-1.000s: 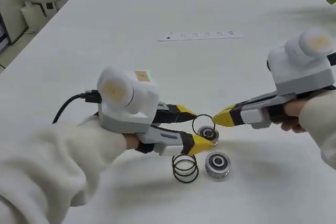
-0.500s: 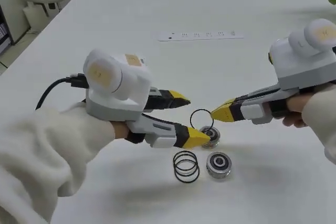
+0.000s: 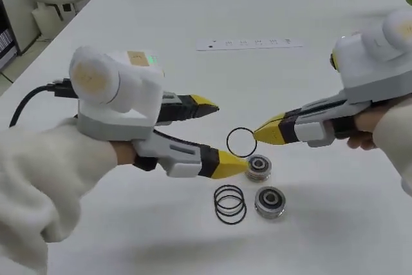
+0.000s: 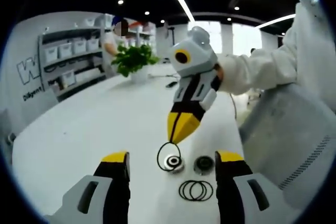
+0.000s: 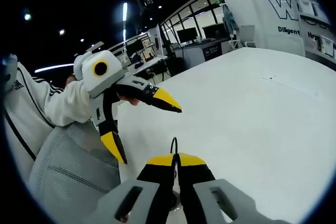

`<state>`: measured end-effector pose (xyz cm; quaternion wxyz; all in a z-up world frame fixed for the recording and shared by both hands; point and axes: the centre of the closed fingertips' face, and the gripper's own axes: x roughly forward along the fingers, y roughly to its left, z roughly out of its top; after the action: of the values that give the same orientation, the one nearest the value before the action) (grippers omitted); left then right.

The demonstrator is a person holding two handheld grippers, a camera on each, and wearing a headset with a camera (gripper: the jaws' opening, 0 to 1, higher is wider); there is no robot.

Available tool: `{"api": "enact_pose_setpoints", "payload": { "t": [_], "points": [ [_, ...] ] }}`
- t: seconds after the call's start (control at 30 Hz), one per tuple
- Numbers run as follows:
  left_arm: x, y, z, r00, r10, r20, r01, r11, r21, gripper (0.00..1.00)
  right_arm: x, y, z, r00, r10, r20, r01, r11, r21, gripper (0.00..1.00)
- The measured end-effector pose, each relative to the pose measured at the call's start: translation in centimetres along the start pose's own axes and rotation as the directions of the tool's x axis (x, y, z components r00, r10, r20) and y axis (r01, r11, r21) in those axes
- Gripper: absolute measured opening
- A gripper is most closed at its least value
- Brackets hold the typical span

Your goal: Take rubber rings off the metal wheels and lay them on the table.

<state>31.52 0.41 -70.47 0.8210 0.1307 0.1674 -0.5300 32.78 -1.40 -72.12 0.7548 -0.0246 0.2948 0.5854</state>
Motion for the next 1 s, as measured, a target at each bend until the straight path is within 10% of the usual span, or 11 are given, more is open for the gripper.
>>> {"api": "enact_pose_setpoints", "payload": {
  "t": [1.0],
  "points": [
    [-6.9,-0.9,-5.0,0.9952,0.098,-0.005,-0.098,0.988,-0.121,0.81,2.4,3.9,-2.2,0.9813,0.141,-0.131,-0.141,0.990,0.010,0.00]
  ]
}}
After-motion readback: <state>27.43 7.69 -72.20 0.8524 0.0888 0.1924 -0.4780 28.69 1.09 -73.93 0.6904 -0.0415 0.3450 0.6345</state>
